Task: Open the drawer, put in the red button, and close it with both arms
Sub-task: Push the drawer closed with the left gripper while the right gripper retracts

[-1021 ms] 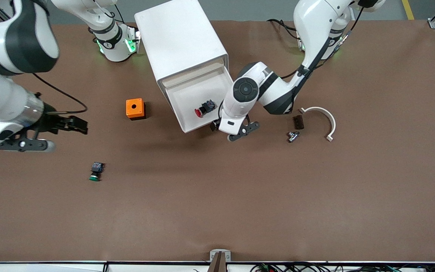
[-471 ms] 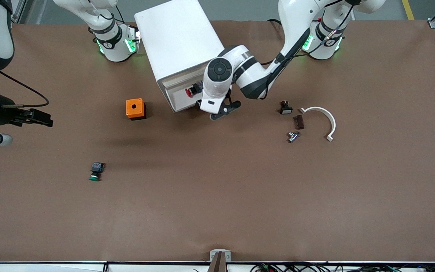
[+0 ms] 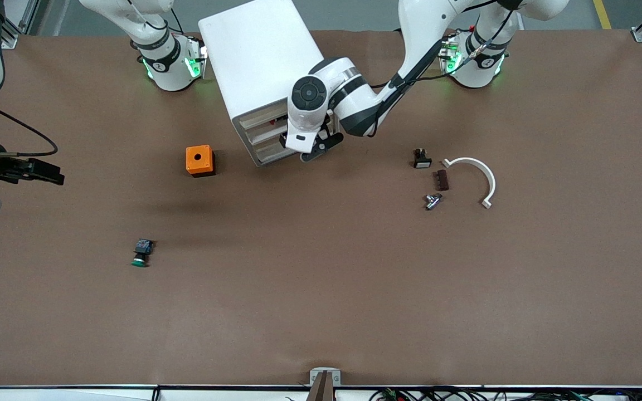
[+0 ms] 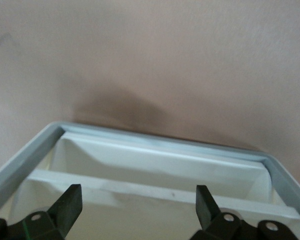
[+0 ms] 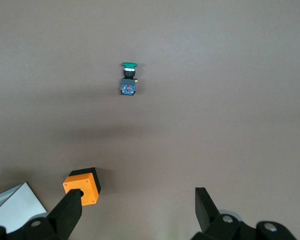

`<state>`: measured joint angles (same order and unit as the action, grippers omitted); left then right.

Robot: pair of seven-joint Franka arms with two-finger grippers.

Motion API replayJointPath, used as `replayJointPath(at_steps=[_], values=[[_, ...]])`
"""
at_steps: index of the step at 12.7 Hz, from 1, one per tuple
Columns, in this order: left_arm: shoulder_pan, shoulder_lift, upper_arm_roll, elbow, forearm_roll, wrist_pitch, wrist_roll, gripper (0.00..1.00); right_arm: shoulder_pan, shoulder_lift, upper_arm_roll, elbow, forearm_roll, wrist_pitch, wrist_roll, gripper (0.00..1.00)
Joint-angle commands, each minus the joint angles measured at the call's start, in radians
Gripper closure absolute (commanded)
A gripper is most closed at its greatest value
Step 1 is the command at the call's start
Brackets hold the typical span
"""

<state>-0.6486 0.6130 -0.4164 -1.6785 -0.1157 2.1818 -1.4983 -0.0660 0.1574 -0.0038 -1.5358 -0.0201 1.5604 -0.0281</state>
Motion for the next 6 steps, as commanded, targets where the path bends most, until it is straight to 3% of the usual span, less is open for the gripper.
replayJointPath(at_steps=[1,6], values=[[-0.017,0.007,-0.01,0.016,-0.051,-0.007,-0.017,0.0,-0.024,-0.006,0.022,0.025,-0.006,-0.007,-0.004,0.0],[0.015,-0.022,0.02,0.023,-0.038,-0.008,-0.077,0.0,-0.017,-0.002,0.024,0.062,-0.011,-0.007,0.0,0.0]])
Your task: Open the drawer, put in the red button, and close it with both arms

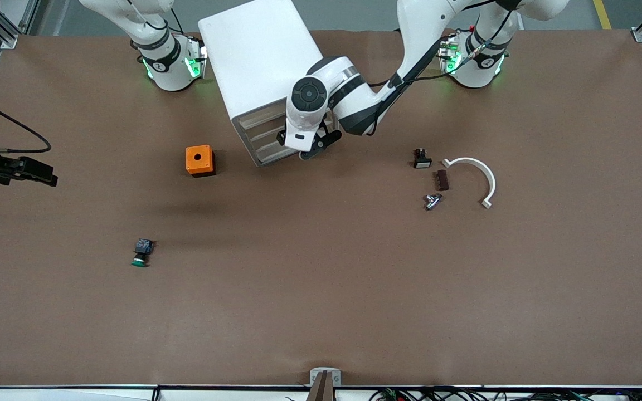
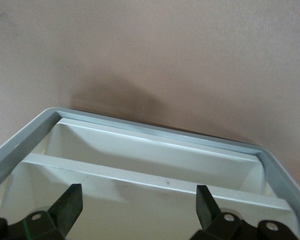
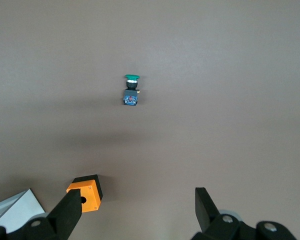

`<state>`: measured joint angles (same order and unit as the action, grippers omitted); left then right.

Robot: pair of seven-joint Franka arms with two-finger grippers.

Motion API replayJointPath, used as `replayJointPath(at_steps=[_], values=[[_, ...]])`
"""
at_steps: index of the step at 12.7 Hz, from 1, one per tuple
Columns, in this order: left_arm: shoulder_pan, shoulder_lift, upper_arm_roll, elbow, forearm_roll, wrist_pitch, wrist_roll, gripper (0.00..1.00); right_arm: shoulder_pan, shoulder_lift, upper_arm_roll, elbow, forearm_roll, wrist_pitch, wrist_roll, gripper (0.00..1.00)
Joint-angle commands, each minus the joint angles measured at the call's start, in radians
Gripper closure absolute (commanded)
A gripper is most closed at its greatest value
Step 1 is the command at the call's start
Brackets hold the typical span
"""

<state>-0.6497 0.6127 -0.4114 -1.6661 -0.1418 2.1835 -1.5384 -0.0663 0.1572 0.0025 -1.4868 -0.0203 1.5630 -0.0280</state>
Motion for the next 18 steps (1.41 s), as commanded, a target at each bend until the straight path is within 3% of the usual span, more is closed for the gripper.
replayJointPath(at_steps=[1,3,5,7,16,18], values=[[0.045,-0.043,0.04,0.012,-0.007,-0.027,-0.037,0.0,-0.015,-0.004,0.019,0.011,-0.006,-0.012,0.003,0.0],[0.102,-0.074,0.083,0.057,0.052,-0.095,-0.037,0.0,-0.01,-0.004,0.02,0.008,-0.004,-0.023,0.003,0.0],[0.188,-0.096,0.088,0.167,0.172,-0.215,-0.029,0.0,-0.003,-0.013,0.025,0.005,-0.004,-0.026,0.003,0.0],[0.277,-0.134,0.088,0.241,0.2,-0.339,0.042,0.0,0.005,-0.03,0.024,0.003,-0.004,-0.021,0.005,0.0],[0.697,-0.418,0.082,0.233,0.212,-0.605,0.824,0.0,0.029,-0.148,0.025,-0.058,-0.003,-0.035,0.005,0.0],[0.743,-0.453,0.082,0.232,0.211,-0.631,0.964,0.0,0.025,-0.185,0.02,-0.104,-0.003,-0.037,0.005,0.0]])
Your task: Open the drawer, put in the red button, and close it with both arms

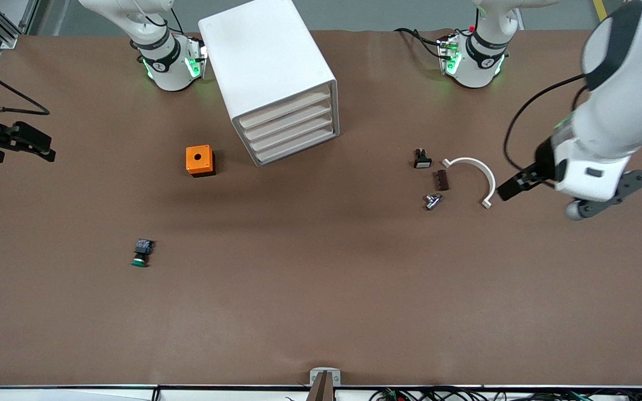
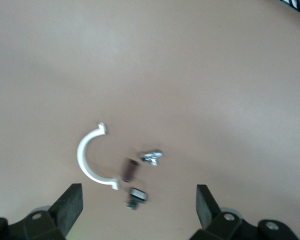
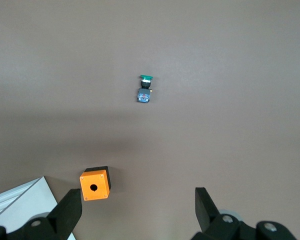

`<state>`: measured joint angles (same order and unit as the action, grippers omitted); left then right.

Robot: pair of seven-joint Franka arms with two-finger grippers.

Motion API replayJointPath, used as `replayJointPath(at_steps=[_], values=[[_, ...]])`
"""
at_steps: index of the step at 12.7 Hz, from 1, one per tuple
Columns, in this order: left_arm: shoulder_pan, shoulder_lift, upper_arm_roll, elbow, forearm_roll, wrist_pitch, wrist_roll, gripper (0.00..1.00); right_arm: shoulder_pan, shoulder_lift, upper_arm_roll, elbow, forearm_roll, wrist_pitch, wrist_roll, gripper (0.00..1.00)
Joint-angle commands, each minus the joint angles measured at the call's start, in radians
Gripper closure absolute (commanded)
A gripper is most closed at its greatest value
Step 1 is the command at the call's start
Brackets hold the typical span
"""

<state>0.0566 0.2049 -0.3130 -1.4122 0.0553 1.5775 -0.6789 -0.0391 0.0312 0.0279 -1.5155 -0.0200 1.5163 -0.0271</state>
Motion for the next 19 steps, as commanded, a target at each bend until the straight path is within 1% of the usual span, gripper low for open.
replayJointPath(at_steps=[1,2,4,6,8,9,11,12,14,19], values=[[0.04,-0.068,-0.006,-0.028,0.011,-0.03,0.164,0.0,-0.002,-0.082,-0.005,-0.107,-0.003,0.019,0.004,0.0],[0.034,-0.093,0.03,-0.034,0.011,-0.049,0.235,0.0,-0.002,-0.099,-0.006,-0.132,-0.003,0.022,0.004,0.0],[-0.015,-0.165,0.136,-0.095,-0.006,-0.054,0.387,0.0,-0.004,-0.119,-0.006,-0.152,0.014,0.031,0.004,0.0],[-0.073,-0.234,0.219,-0.158,-0.015,-0.06,0.446,0.0,-0.013,-0.143,-0.009,-0.187,0.034,0.051,0.004,0.0],[-0.095,-0.257,0.227,-0.165,-0.015,-0.096,0.453,0.0,-0.016,-0.187,-0.009,-0.254,0.047,0.099,0.004,0.0],[-0.119,-0.271,0.244,-0.171,-0.015,-0.099,0.467,0.0,-0.021,-0.206,-0.009,-0.28,0.057,0.125,0.004,0.0],[-0.202,-0.274,0.337,-0.171,-0.015,-0.099,0.511,0.0,-0.024,-0.208,-0.009,-0.284,0.064,0.133,0.004,0.0],[-0.202,-0.279,0.341,-0.172,-0.017,-0.1,0.533,0.0,-0.024,-0.208,-0.009,-0.282,0.064,0.137,0.004,0.0],[-0.211,-0.303,0.339,-0.212,-0.017,-0.103,0.533,0.0,-0.024,-0.208,-0.009,-0.281,0.066,0.143,0.004,0.0],[-0.219,-0.323,0.336,-0.229,-0.023,-0.105,0.535,0.0,-0.024,-0.209,-0.009,-0.281,0.069,0.139,0.004,0.0]])
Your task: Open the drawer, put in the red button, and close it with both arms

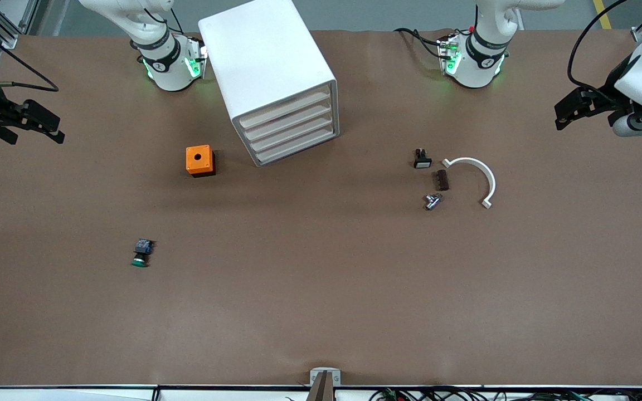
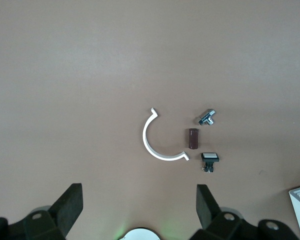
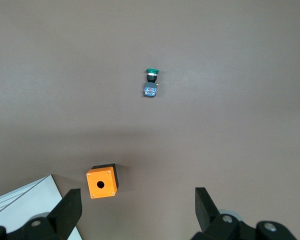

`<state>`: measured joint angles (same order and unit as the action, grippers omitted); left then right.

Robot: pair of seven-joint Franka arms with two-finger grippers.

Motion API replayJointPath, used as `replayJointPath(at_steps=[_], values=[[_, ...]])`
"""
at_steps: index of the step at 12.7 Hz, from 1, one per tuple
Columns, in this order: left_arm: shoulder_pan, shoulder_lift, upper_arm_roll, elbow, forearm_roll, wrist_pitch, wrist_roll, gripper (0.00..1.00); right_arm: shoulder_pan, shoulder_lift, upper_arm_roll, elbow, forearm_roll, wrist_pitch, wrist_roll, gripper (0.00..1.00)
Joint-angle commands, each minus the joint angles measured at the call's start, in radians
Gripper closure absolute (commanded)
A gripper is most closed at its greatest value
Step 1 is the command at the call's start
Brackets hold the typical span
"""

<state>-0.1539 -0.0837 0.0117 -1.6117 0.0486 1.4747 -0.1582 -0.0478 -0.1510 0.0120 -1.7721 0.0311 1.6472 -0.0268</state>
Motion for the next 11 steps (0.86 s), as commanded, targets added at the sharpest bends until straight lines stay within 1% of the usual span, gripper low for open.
replayJointPath(at_steps=[1,11], values=[[-0.009,-0.034,0.01,-0.03,-0.016,-0.004,0.013,0.0,-0.015,-0.025,0.006,-0.024,0.018,0.005,0.004,0.0],[0.002,-0.019,0.008,-0.016,-0.03,-0.002,0.016,0.0,-0.014,-0.027,0.008,-0.024,0.016,-0.001,0.002,0.0]])
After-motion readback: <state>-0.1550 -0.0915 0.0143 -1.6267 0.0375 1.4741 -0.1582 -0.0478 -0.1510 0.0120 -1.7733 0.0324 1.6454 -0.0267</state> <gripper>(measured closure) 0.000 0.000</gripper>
